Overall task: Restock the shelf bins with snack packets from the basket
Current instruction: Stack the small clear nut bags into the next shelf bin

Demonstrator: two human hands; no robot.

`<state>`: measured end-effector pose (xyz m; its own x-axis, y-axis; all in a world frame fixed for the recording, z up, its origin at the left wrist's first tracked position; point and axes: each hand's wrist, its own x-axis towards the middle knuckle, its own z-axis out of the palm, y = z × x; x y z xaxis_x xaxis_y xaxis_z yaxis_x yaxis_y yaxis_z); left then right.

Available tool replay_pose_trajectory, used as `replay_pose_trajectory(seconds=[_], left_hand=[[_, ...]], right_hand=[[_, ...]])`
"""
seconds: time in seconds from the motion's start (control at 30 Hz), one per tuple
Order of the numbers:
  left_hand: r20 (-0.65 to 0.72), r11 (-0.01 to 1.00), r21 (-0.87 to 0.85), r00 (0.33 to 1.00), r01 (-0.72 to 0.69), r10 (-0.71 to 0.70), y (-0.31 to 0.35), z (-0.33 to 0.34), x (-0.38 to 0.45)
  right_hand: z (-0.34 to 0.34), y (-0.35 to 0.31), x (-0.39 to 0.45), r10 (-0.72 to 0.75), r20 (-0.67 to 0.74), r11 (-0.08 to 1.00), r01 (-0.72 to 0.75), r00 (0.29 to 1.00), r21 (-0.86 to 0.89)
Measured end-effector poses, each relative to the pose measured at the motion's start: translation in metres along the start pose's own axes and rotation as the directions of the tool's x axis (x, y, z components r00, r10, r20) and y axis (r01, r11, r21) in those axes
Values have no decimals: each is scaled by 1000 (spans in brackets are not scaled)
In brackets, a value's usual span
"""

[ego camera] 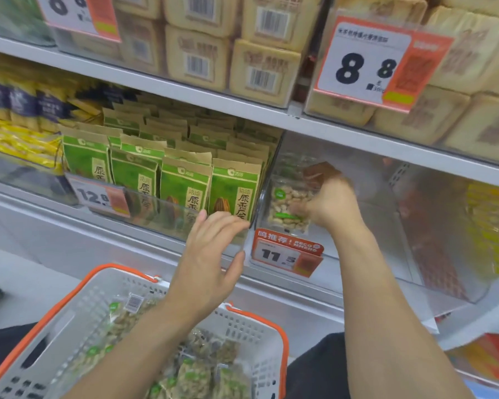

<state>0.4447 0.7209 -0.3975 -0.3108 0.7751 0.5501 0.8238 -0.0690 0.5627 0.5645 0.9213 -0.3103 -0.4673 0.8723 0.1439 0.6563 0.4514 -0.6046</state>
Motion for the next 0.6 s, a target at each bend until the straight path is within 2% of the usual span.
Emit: replay_pose_trajectory(seconds=[0.17,0.33,0.6], left_hand=[[13,998,-61,1000,2,-1,-1,-2,-2],[-2,997,-67,1000,23,-23,-2,3,-4],[-7,996,-79,999,40,-41,1,4,-6]], right_hand=[[3,5,2,126,92,983,-112,988,-144],[0,7,-2,255,104,958,-237,961,-161],[2,-2,-4,303,154,952,-304,940,-20]])
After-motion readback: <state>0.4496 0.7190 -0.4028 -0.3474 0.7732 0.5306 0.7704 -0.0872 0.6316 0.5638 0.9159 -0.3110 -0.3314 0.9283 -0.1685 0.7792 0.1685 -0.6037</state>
